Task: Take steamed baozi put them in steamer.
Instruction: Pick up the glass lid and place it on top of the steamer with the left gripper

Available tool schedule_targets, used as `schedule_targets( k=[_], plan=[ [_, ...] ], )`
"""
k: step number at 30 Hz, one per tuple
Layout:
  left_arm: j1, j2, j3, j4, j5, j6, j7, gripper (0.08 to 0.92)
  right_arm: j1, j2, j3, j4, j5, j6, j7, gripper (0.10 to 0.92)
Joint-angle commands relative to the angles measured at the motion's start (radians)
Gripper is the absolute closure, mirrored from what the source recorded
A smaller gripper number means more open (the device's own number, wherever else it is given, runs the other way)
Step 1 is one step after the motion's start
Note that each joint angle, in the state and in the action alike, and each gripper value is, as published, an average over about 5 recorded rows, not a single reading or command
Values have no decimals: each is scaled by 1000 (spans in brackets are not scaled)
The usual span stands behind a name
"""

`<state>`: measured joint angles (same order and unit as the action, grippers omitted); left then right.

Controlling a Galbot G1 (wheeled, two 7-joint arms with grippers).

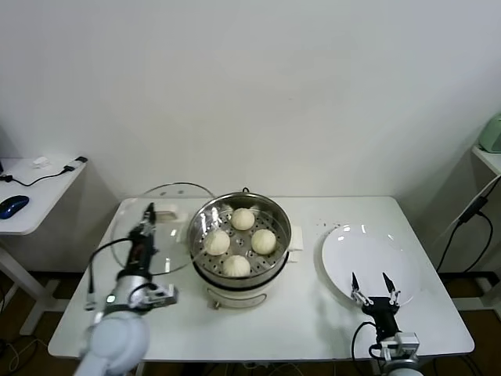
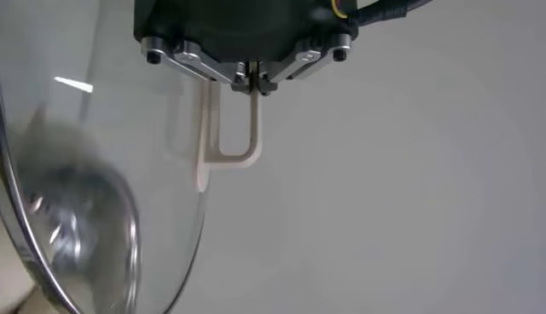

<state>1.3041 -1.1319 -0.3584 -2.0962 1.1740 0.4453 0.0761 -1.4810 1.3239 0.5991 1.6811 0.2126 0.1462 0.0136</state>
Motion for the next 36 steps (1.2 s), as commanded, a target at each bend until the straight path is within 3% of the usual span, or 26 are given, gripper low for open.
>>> schedule_targets(
  k=[1, 8, 19, 26, 36],
  plan=[
    [-57, -3, 145, -119, 79, 128, 90, 868, -6, 1, 1, -11, -7, 21, -3, 203],
    [-133, -193, 363, -65, 302, 245, 201, 868, -11, 1, 8, -28, -1, 44, -3, 203],
    [-197, -368, 482, 113, 403, 272, 182, 868, -18, 1, 21, -52, 22, 82, 5, 203],
    [-217, -392, 488, 181, 418, 278, 174, 868, -14, 1, 26, -55, 32, 99, 22, 203],
    [-220, -370, 454, 226, 417, 272, 136, 868, -4, 3, 27, -52, 20, 113, 34, 203]
  ],
)
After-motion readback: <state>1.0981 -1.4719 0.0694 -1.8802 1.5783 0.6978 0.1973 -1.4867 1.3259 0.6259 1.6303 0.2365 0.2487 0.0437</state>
